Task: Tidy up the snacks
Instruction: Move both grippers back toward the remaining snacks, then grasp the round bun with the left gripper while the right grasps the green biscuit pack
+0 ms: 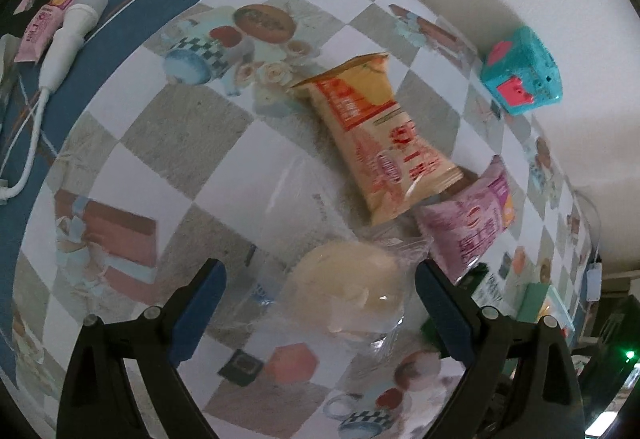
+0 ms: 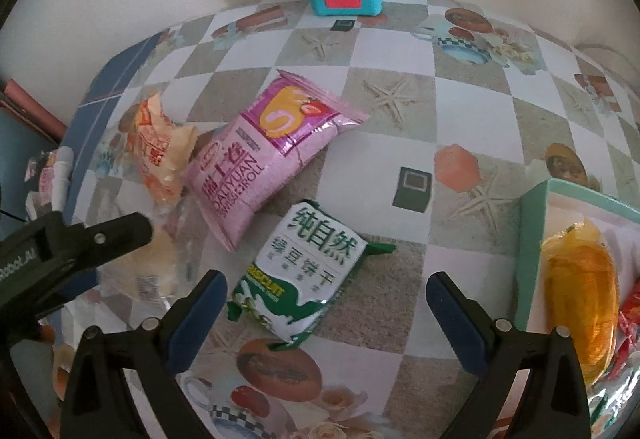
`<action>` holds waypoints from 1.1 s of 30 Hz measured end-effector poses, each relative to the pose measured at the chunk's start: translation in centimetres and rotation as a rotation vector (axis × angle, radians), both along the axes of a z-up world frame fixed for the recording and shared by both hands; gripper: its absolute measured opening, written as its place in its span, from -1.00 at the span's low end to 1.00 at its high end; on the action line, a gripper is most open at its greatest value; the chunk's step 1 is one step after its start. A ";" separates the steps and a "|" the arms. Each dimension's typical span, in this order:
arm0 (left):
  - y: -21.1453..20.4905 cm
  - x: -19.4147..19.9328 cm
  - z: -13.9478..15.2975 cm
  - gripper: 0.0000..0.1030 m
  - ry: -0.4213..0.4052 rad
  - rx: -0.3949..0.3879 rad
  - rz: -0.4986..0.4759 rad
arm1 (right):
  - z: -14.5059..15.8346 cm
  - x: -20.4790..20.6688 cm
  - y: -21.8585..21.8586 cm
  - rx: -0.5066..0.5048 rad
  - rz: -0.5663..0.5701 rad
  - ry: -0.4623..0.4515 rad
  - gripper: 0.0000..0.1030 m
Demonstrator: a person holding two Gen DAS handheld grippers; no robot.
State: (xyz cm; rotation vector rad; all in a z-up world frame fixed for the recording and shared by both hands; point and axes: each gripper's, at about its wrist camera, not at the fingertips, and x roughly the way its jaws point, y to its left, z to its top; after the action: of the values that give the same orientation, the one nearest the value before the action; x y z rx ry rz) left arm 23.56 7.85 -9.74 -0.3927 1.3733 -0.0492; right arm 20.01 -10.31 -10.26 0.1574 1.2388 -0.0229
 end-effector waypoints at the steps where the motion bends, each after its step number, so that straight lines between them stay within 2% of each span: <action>1: 0.1 -0.1 0.1 0.86 0.001 0.005 -0.003 | 0.1 0.0 -0.1 -0.002 -0.001 -0.002 0.97; 4: 0.4 -0.4 0.0 0.86 0.016 0.015 -0.026 | 0.5 -0.1 -0.5 -0.017 0.004 -0.017 0.97; 7: 0.9 -1.0 0.1 0.86 0.022 0.043 -0.047 | 1.0 0.1 -0.8 -0.034 0.007 -0.026 0.85; 10: 1.2 -1.5 0.0 0.86 0.032 0.030 -0.038 | 0.9 0.4 -0.6 -0.021 0.007 -0.024 0.81; 16: -0.3 -1.2 -0.5 0.86 0.034 0.063 -0.086 | -0.5 1.3 0.9 -0.046 0.021 0.004 0.80; 22: -1.8 -0.8 -0.9 0.86 0.029 0.108 -0.124 | -0.7 1.3 1.6 -0.113 0.054 -0.028 0.77; 25: -2.3 -0.4 -1.0 0.86 0.026 0.122 -0.123 | -0.4 1.0 1.5 -0.118 0.062 -0.047 0.54; 27: -2.5 -0.3 -1.0 0.85 0.023 0.127 -0.118 | -0.1 0.9 1.5 -0.106 0.069 -0.053 0.22; 29: -2.9 -0.2 -1.0 0.84 0.016 0.139 -0.125 | -0.1 0.7 1.3 -0.100 0.075 -0.051 0.18; 33: -4.0 -0.2 -0.6 0.67 -0.001 0.153 -0.137 | 0.1 -0.5 1.1 -0.105 0.091 -0.073 0.08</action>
State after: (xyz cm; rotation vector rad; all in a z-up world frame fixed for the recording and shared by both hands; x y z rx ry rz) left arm 23.37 3.87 -10.35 -0.1706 1.3916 -0.0562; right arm 19.49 -9.17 -10.19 0.0100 1.1679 -0.0035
